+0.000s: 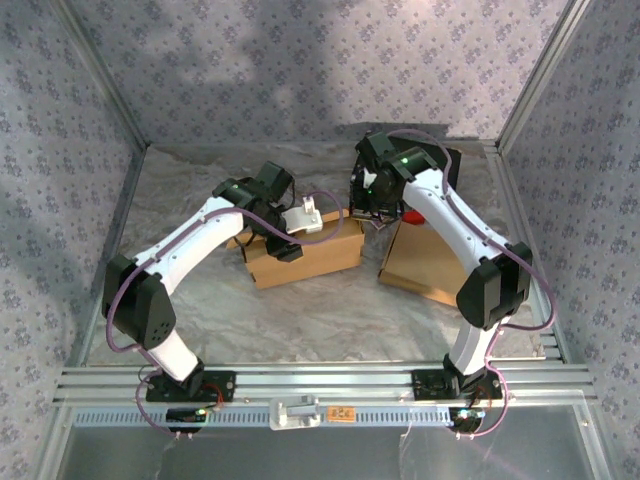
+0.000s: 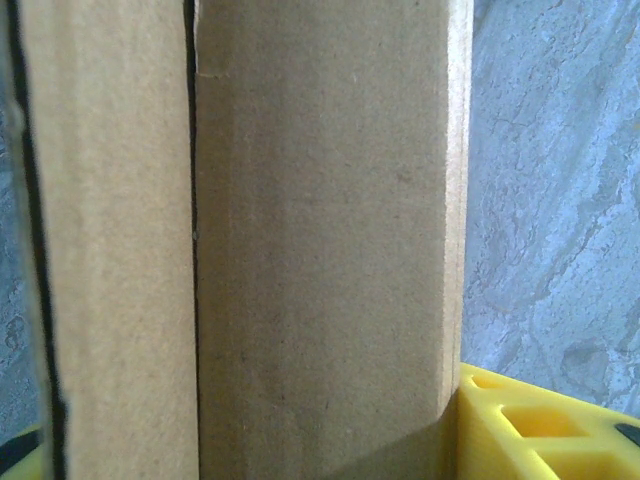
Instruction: Fold the paper box
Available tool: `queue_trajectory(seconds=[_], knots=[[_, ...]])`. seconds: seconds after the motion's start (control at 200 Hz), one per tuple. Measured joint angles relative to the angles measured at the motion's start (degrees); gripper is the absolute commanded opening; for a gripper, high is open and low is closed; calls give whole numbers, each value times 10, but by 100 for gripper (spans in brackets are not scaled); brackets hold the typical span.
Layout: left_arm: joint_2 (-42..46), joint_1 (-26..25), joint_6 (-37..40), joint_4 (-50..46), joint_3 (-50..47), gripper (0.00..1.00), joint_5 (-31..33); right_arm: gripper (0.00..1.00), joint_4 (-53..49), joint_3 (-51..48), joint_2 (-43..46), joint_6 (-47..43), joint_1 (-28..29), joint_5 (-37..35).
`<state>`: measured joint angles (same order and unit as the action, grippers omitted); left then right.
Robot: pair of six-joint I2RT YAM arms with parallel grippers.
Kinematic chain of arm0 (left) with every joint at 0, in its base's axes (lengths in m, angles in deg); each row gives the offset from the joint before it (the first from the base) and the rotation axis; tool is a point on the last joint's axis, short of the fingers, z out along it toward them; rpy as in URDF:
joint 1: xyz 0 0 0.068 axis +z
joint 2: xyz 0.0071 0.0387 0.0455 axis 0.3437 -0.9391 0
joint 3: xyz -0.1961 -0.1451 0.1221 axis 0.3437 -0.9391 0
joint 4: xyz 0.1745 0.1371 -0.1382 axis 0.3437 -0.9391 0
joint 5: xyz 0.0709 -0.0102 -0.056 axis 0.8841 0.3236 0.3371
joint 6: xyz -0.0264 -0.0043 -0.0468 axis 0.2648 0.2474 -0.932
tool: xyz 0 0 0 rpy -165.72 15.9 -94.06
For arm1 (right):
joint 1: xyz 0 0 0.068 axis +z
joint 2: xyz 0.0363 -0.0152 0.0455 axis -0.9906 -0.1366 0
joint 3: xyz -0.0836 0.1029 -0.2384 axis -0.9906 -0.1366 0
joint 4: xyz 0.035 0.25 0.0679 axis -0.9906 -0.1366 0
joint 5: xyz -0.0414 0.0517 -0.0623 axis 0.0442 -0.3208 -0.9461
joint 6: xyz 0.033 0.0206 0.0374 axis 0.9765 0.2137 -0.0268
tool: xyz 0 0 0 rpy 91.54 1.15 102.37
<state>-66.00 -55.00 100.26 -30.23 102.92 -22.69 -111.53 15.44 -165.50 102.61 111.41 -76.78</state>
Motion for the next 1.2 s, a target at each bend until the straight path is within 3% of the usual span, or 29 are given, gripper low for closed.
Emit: queue_trajectory(seconds=[0.27, 0.64, 1.204], knots=[[0, 0, 0, 1, 0, 57, 0, 0, 30, -38, 11, 2, -6, 8], [0, 4, 0, 6, 0, 59, -5, 0, 138, -170, 102, -43, -3, -9], [50, 26, -68, 56, -59, 71, -6, 0, 221, -247, 153, -74, 45, -86]])
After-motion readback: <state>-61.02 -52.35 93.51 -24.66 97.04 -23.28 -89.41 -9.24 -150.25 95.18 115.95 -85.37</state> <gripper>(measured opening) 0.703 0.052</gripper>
